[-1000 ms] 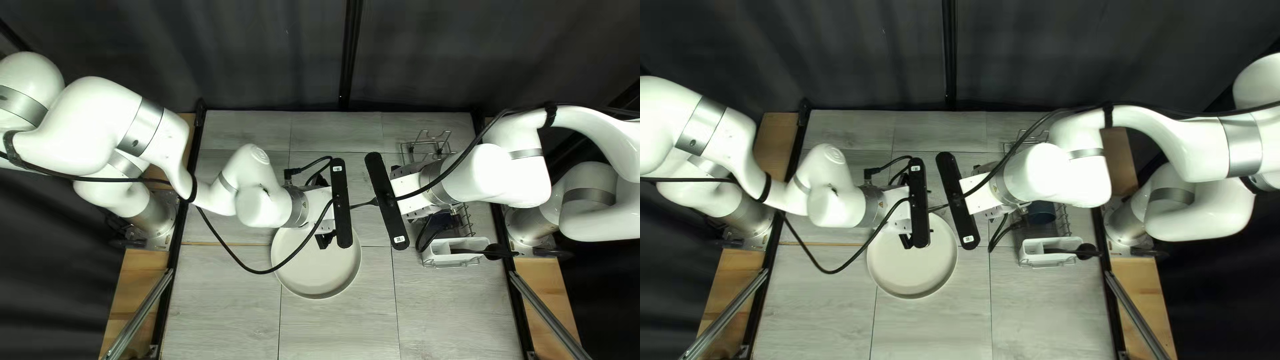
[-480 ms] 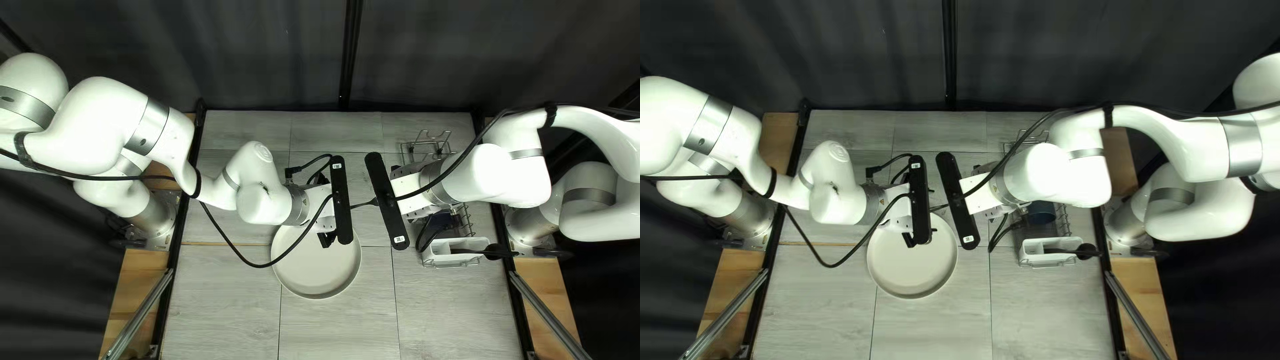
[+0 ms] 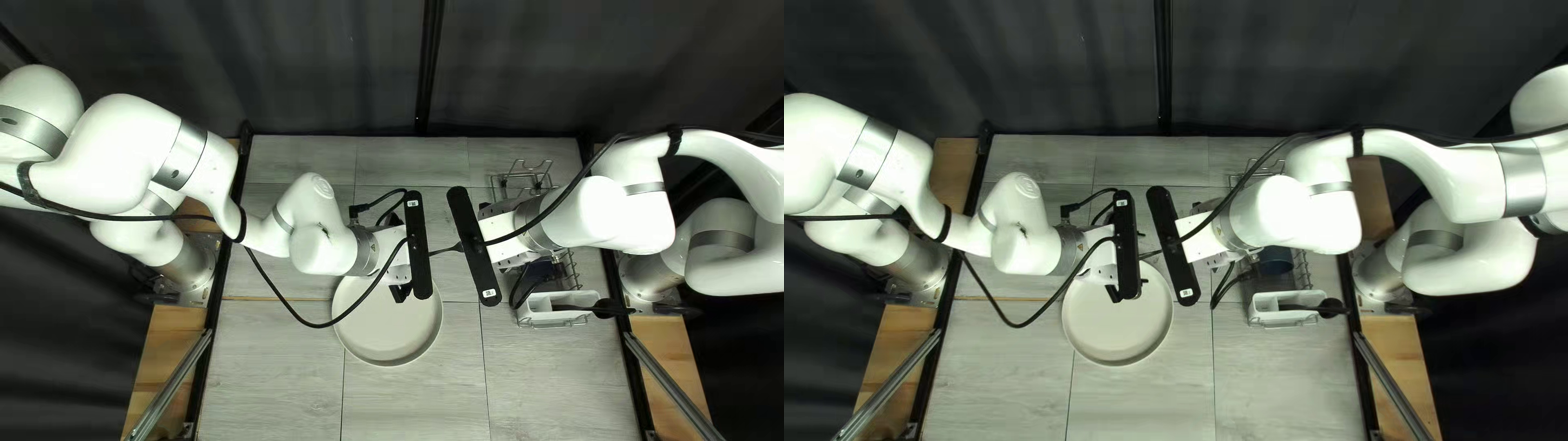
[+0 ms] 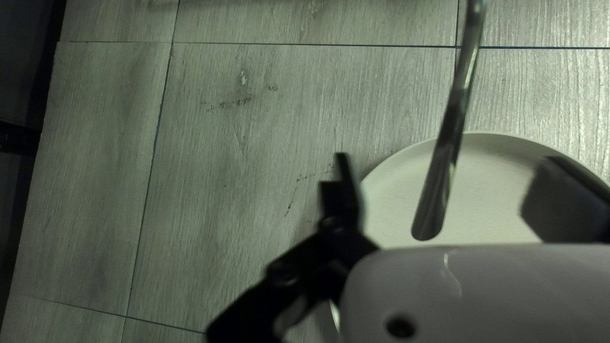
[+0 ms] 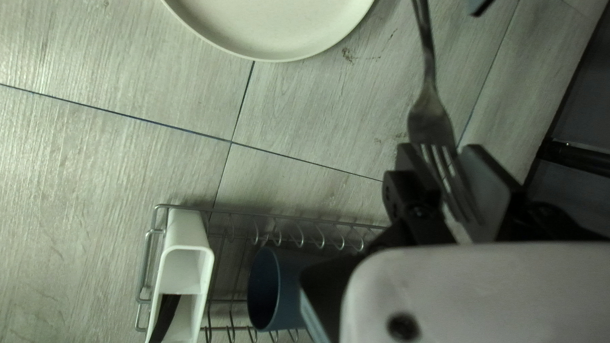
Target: Pick up and place plate onto table. Place down one fork to the left of the plate. Place spoon and knife to the right of the plate. Place cup above the knife and spoon
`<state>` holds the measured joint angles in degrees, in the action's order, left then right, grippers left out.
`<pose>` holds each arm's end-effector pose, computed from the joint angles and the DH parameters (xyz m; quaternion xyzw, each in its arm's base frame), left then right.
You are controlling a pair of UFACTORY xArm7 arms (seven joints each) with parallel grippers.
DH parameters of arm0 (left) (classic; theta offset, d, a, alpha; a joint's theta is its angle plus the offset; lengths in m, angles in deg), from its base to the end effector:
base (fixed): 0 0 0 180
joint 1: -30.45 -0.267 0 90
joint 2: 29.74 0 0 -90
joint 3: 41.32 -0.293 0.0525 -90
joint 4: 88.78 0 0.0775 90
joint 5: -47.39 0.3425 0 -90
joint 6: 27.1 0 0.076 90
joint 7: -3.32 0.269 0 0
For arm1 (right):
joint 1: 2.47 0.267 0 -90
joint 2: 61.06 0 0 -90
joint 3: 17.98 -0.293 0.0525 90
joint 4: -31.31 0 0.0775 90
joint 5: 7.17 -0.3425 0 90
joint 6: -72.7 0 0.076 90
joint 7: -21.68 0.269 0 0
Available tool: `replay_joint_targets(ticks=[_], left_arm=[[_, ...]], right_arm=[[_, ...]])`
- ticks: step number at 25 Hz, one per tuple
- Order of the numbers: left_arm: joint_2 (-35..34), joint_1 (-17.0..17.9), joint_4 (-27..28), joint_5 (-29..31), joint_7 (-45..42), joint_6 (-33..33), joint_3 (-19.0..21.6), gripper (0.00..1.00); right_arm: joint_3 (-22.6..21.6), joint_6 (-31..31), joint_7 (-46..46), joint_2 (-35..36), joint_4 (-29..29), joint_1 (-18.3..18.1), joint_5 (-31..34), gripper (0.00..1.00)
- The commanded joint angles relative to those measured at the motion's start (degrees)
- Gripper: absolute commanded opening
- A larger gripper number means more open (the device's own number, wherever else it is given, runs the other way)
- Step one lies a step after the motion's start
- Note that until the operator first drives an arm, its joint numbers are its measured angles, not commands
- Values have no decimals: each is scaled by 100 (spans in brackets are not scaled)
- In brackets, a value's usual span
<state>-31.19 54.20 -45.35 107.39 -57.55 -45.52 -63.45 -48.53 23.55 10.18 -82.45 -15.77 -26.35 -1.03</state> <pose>0.5340 -0.0049 0.1697 -0.9441 -0.0480 -0.3043 0.1171 0.4500 0.0204 0.2591 0.9636 0.1815 0.1325 0.1448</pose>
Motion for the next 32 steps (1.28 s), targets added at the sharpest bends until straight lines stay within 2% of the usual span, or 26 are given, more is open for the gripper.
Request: replay_joint_targets(ticks=[1,4,5,6,9,15,20,23,24,25,32], left_arm=[[0,0,0,0,0,0,0,0],[0,0,0,0,0,0,0,0],[0,0,0,0,0,0,0,0],[0,0,0,0,0,0,0,0],[-48,5,-26,-50,29,-46,4,0],[-622,28,-546,-31,-112,-464,91,0],[-1235,152,-1040,-266,-317,-1252,359,0],[-1780,295,-1486,-632,-726,-2072,725,0],[-2204,350,-1771,-804,-974,-2400,921,0],[-2342,374,-1846,-877,-1041,-2508,976,0],[-2342,374,-1846,-877,-1041,-2508,976,0]], right_arm=[[0,0,0,0,0,0,0,0],[0,0,0,0,0,0,0,0],[0,0,0,0,0,0,0,53],[0,0,0,0,0,0,0,100],[0,0,0,0,0,0,0,100],[0,0,0,0,0,0,0,100],[0,0,0,0,0,0,0,100],[0,0,0,0,0,0,0,100],[0,0,0,0,0,0,0,100],[0,0,0,0,0,0,0,100],[0,0,0,0,0,0,0,100]])
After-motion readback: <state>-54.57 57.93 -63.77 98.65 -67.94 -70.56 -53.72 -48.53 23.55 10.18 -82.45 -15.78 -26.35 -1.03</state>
